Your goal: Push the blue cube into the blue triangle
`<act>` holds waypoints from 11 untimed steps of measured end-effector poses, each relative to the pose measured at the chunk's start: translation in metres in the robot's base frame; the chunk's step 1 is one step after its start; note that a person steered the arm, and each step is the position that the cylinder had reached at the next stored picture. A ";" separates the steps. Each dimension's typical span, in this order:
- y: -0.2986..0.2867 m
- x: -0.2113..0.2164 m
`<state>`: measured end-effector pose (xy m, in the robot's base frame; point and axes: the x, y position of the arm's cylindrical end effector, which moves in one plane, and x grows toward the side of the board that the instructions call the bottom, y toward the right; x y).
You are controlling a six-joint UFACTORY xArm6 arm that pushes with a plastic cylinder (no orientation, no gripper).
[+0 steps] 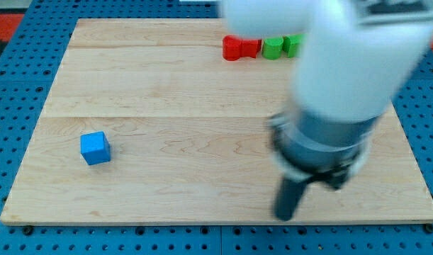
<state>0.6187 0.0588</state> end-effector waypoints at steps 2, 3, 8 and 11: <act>-0.263 -0.051; -0.305 -0.119; -0.009 -0.140; 0.109 -0.167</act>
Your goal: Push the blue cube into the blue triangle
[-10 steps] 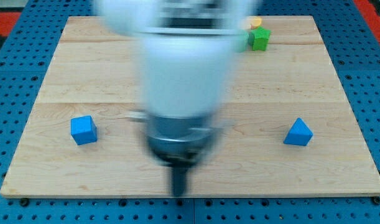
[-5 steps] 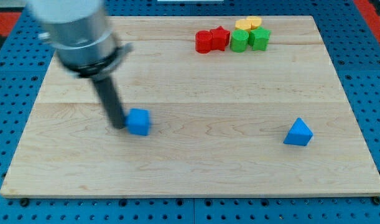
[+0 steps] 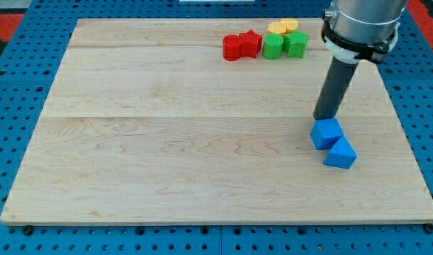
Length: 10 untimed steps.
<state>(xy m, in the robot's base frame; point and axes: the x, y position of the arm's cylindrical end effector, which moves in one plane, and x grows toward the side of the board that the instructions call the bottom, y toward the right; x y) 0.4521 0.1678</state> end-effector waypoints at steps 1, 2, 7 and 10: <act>-0.005 0.001; -0.005 0.001; 0.120 -0.042; 0.073 -0.203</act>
